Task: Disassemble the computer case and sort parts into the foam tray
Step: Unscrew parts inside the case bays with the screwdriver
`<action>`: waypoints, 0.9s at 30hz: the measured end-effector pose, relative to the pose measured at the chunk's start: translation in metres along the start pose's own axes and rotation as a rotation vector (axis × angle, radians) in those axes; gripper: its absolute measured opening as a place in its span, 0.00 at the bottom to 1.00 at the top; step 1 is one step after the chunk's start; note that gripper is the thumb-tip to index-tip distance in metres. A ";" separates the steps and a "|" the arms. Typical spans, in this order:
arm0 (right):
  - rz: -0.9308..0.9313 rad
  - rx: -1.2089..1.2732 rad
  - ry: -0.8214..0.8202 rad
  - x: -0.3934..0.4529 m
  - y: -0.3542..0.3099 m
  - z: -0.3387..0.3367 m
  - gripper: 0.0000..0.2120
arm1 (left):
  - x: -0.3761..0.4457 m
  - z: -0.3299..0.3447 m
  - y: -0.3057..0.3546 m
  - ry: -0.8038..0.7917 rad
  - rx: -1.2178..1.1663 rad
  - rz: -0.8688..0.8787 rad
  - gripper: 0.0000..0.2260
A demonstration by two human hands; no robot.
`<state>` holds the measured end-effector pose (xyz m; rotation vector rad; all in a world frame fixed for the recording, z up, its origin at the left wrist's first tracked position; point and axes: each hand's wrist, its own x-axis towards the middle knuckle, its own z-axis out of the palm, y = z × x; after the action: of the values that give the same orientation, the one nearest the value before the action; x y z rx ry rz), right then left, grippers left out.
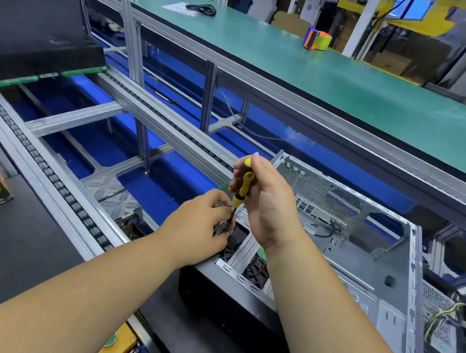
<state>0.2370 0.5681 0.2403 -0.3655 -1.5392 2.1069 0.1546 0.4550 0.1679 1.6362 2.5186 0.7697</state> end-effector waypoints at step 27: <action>0.077 0.128 0.030 0.003 0.000 -0.001 0.17 | 0.000 -0.003 0.001 -0.024 -0.007 0.007 0.11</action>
<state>0.2349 0.5711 0.2405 -0.4151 -1.3853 2.2358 0.1545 0.4537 0.1706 1.6425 2.4929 0.7532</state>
